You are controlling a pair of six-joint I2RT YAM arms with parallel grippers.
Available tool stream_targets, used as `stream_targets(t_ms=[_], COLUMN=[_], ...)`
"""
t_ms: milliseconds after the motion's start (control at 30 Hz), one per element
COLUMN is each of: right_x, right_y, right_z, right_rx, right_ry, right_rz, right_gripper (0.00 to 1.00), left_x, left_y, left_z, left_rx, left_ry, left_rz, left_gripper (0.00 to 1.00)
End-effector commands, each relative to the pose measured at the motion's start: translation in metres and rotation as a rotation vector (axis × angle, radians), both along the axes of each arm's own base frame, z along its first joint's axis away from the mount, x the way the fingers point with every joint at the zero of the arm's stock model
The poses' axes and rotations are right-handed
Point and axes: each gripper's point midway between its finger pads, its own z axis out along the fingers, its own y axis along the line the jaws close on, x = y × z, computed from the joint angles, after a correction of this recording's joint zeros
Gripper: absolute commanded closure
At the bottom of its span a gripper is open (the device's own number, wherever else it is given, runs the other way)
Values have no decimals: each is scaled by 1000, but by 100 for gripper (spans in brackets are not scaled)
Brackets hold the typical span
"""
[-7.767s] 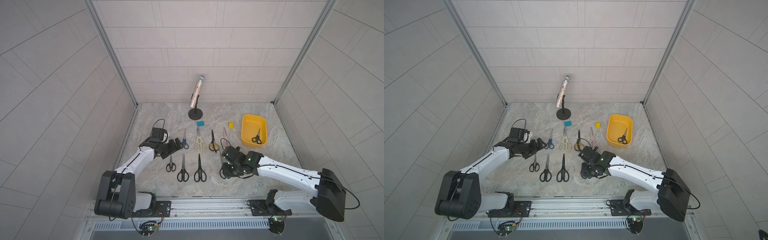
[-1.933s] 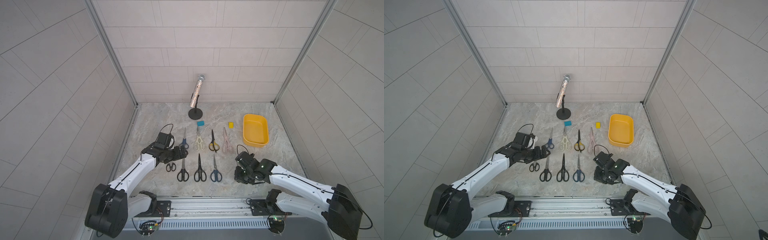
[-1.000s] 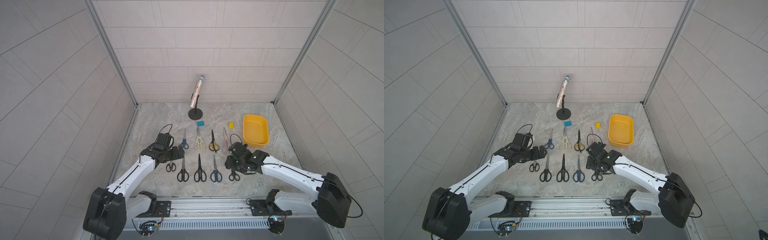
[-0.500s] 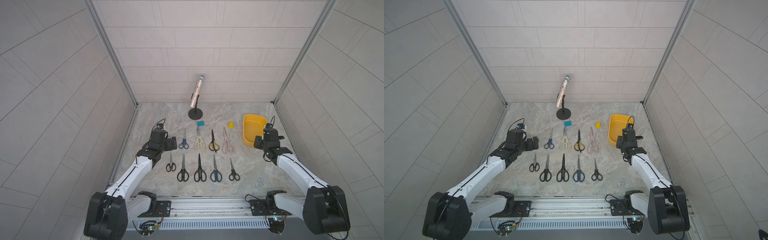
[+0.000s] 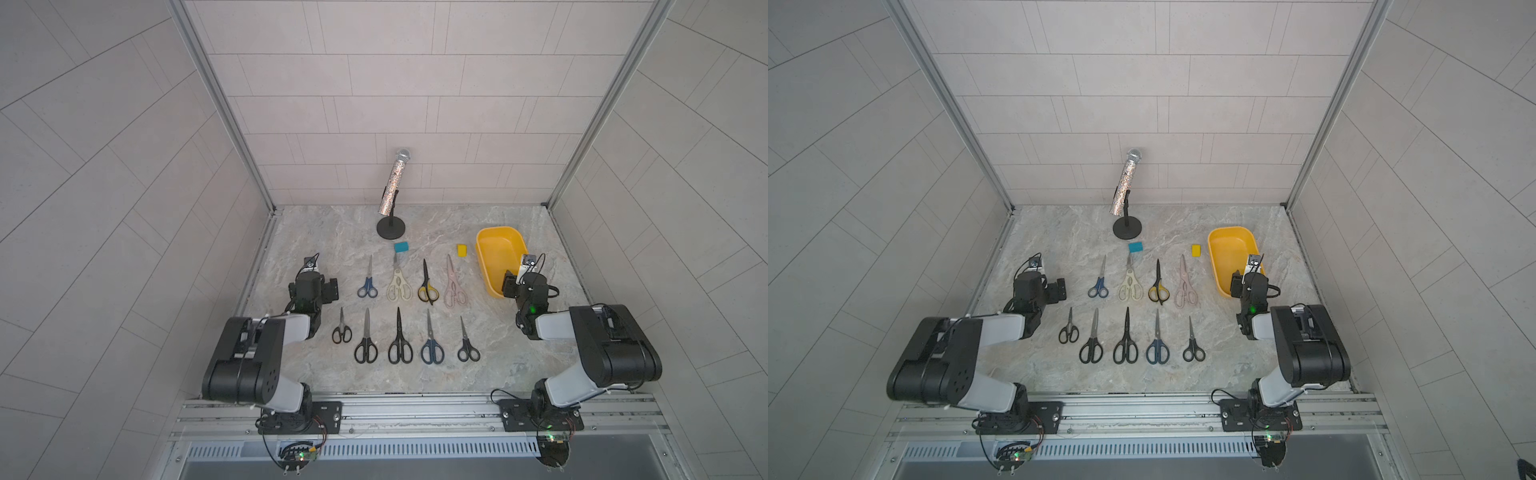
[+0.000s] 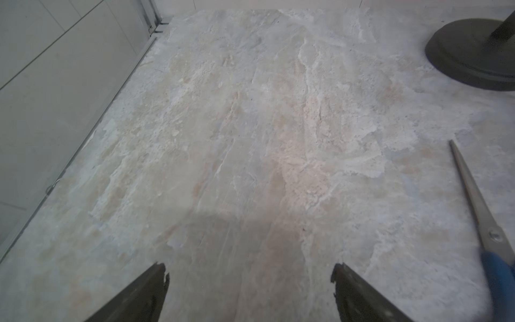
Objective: Take the scissors out of the storage box
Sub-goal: Reset both arms
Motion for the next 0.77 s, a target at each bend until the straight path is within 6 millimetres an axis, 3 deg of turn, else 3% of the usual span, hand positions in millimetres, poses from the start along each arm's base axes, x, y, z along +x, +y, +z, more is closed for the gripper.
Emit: stream_targets(t_ms=[0,100,133,167,533,633,733], right_x=[3,7,8,9,10,16,16], right_y=[3,5,4,5,6,18,18], right_z=[13,14,12,11,13,10,9], right_rx=[0,-6,-5,-14,-19,-17,-20], right_ry=[-75,-63,-38,-33,-60,-26,-29], right_rz=[26,42,33,39,44,114,113], right_gripper=[34,33,20,0,0,0,0], left_x=[16,17,17,18,19,20,19], left_y=[6,-1,-1,-1,1,2,2], left_z=[31,32,32,32,31,31,31], left_rx=[17,28,27,27,30,32,31], left_ry=[-170,-195,-189,-193,-182,-180,-177], left_rz=[15,-24,-22,-28,-14,-7,-6], left_gripper=[0,0,0,0,0,0,0])
